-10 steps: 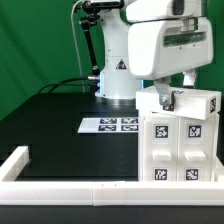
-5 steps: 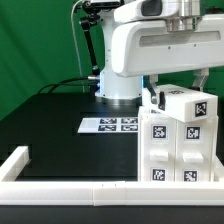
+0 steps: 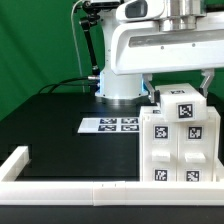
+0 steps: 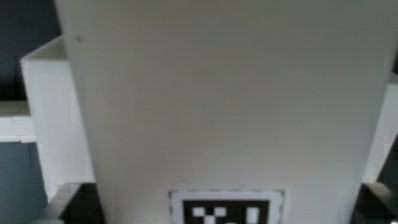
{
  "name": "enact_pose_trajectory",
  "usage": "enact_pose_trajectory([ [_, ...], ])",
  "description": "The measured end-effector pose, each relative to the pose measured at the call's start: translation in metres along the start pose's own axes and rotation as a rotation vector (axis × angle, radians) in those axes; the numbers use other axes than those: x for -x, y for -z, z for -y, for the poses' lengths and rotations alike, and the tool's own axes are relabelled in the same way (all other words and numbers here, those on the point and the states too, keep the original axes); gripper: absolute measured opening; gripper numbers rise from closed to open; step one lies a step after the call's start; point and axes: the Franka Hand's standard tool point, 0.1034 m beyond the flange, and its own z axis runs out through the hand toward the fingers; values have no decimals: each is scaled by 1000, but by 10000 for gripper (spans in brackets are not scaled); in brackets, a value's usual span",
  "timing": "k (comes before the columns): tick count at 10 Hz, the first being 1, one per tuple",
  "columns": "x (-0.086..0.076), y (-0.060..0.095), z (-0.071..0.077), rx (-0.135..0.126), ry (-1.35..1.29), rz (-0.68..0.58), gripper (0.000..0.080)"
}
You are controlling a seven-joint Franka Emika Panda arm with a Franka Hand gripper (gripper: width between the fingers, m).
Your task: Assemble cabinet
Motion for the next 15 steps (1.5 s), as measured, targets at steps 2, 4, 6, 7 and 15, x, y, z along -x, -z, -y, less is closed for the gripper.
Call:
enact_pose_trajectory([
  [2,-1,0,-2,-1,-161,-5,560],
  [4,2,0,-4,-11,-360,-19,560],
  [6,3,0,-3,-12,-552,-15,560],
  [7,4,-1,-1,-13,-626,-14,560],
  [15,6,-3,5,-45,-1094,-3,560],
])
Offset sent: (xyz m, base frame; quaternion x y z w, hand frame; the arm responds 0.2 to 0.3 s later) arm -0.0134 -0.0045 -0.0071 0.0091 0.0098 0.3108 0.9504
